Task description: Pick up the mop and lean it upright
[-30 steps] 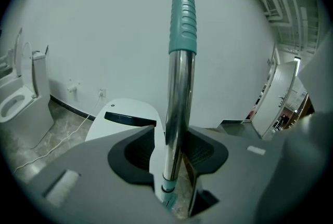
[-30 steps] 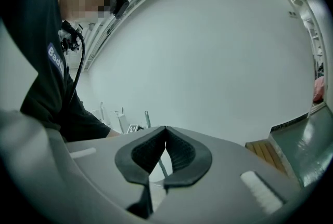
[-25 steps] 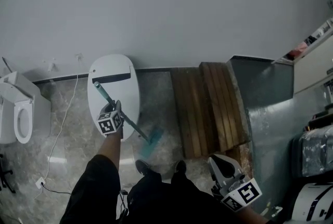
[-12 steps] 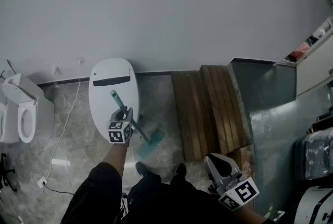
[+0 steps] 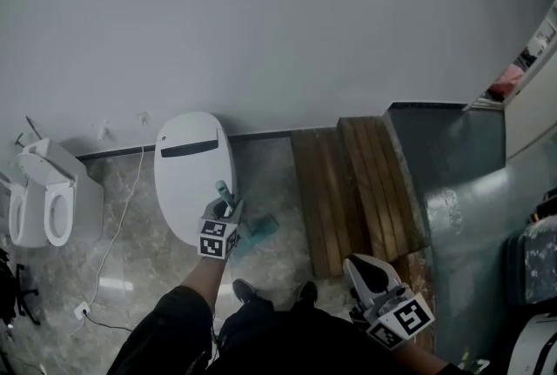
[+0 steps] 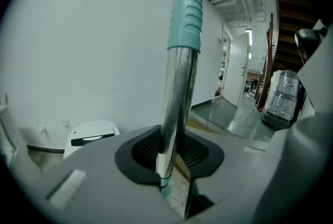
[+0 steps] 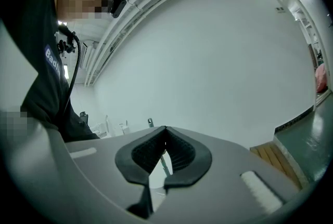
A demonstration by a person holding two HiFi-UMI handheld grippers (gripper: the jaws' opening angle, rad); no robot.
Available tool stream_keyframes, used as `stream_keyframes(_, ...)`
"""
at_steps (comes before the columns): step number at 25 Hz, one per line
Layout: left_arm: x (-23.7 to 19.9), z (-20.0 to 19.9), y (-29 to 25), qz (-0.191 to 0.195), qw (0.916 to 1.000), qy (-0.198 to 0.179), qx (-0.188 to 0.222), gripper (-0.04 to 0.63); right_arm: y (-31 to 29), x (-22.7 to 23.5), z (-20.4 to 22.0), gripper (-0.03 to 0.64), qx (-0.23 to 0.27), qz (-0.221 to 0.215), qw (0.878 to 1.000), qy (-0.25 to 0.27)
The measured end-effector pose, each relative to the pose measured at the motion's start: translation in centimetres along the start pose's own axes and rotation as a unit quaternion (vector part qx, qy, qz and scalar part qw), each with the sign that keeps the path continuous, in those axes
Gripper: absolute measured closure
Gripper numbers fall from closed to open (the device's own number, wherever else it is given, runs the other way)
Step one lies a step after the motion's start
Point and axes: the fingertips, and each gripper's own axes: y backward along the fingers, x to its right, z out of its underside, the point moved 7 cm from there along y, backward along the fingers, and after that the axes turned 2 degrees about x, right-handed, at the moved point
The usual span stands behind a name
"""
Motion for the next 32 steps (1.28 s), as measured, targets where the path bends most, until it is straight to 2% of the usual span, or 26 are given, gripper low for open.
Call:
stream_keyframes(4, 1.5, -1.4, 0.8, -0.004, 1.0000, -0.003, 0.003, 0.491, 1.2, 1.3, -0.4, 0.611, 0.016, -0.007, 1.000, -0.007)
stream_keyframes(8, 3.8, -4.0, 2.7, 0.002, 0.9996, -0.008, 0.026, 0.491, 2.1, 2.2, -0.7, 0.612, 0.033, -0.025, 0.999, -0.008)
stream_keyframes(11, 6.0, -6.6, 4.7, 0.017, 0.9984, -0.004, 0.053, 0.491, 2.3, 2.6, -1.1, 0.612, 0.045, -0.041, 0.998, -0.008)
stream_keyframes(15, 9.2, -10.6, 7.1, 0.041, 0.9949, -0.024, 0.088, 0.491, 2.2, 3.0, -1.8, 0.612, 0.061, -0.059, 0.996, -0.011)
stream_keyframes(22, 14.8, -16.3, 10.9, 0.088, 0.9879, -0.037, 0.122, 0.491, 1.9, 3.5, -2.6, 0.611, 0.077, -0.086, 0.993, -0.012)
stream_keyframes(27, 18.0, -18.2, 13.7, 0.112, 0.9842, -0.048, 0.129, 0.491, 1.8, 4.0, -2.7, 0.611, 0.076, -0.098, 0.992, -0.019)
stream_keyframes(32, 20.3, -18.7, 15.4, 0.118, 0.9834, -0.039, 0.132, 0.491, 1.5, 4.5, -2.8, 0.612, 0.078, -0.114, 0.990, -0.020)
